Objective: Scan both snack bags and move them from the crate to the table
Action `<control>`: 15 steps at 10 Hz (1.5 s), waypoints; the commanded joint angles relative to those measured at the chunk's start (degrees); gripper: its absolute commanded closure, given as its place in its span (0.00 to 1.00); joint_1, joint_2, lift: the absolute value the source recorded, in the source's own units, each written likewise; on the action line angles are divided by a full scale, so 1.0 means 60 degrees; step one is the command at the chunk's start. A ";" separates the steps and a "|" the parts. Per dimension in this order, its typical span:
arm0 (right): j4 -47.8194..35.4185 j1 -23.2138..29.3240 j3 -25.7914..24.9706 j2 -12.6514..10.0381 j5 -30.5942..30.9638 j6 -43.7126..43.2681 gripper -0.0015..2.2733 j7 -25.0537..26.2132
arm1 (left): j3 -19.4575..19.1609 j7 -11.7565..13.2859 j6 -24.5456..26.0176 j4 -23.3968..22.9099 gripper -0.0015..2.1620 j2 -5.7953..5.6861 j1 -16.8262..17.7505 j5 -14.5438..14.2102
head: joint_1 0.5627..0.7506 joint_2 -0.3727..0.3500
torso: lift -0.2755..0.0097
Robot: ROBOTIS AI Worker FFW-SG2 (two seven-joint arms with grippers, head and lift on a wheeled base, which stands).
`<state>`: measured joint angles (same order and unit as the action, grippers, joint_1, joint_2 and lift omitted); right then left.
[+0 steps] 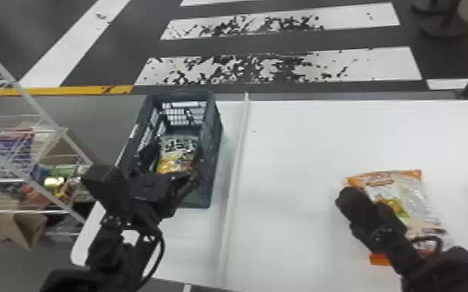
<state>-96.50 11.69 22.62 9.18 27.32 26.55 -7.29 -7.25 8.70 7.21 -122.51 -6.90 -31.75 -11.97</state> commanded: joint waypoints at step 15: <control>-0.2945 0.2196 -0.6027 0.0286 -0.4085 -0.1121 0.06 -0.0850 | -0.0066 0.0000 -0.0153 0.0233 0.05 -0.0007 0.0106 -0.0290 | 0.70 0.46 | 0.66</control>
<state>-116.17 24.86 -11.30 10.91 3.72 21.06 -12.17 -7.65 8.64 6.30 -121.22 -7.02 -31.16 -13.69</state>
